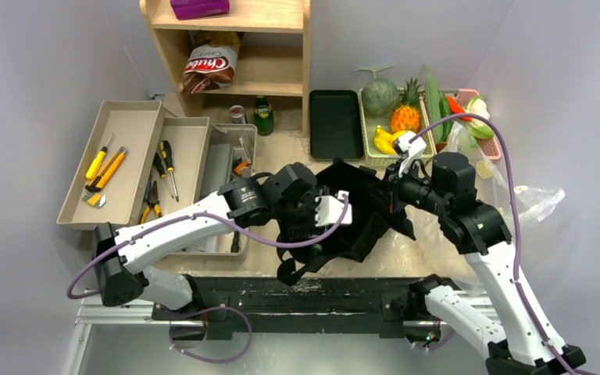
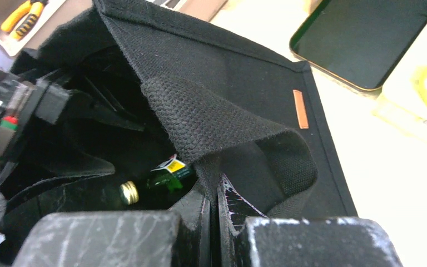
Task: Untie the knot of the grocery bags and take out the mixed food
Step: Pick up the bottle from the takeout bag.
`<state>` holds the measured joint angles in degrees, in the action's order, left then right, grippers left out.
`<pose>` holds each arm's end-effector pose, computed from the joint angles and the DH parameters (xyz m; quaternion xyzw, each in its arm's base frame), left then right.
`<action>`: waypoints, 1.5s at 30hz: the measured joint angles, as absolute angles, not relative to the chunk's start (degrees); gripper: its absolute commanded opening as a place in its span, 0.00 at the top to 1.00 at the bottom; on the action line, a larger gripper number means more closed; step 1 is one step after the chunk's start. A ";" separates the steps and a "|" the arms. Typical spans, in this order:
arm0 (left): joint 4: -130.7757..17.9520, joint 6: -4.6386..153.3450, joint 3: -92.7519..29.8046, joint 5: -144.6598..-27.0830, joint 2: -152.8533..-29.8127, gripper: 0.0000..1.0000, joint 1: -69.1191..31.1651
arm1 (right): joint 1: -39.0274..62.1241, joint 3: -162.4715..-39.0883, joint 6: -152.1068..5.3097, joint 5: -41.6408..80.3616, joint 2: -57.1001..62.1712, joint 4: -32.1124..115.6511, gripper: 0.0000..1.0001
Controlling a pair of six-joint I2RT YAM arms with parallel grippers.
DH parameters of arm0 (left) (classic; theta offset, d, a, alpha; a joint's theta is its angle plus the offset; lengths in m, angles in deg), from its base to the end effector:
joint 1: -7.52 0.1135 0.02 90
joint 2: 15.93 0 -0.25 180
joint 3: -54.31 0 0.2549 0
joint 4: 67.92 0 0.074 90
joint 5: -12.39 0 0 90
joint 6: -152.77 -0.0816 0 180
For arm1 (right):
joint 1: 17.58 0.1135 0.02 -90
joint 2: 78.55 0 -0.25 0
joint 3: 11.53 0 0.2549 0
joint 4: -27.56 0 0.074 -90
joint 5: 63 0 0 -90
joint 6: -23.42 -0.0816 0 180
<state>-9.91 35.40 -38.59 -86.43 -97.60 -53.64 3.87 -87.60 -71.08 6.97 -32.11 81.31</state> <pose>0.1529 -0.3036 0.2978 0.6673 0.6440 -0.1751 0.3306 0.1823 0.1016 0.3591 -0.2153 0.8035 0.2625 0.4890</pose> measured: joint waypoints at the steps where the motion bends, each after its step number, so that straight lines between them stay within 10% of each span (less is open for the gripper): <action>1: -10.71 35.77 -36.47 -86.39 -96.28 0.41 -53.67 | 3.90 -87.60 -71.05 5.94 -32.35 81.58 1.00; 22: -22.28 45.34 -21.74 -79.26 -100.83 0.32 -57.23 | 3.90 -87.60 -70.66 0.43 -35.24 84.92 1.00; 25: -22.85 46.81 -20.91 -75.19 -106.03 0.44 -57.67 | 3.90 -87.60 -70.66 0.46 -35.24 85.36 1.00; 30: -23.57 48.14 -20.25 -69.42 -110.29 1.00 -57.47 | 4.11 -87.60 -70.66 1.20 -35.24 85.88 1.00; 45: -9.51 37.21 -31.01 -71.89 -105.46 1.00 -56.25 | 4.09 -87.45 -70.66 3.82 -35.83 85.25 1.00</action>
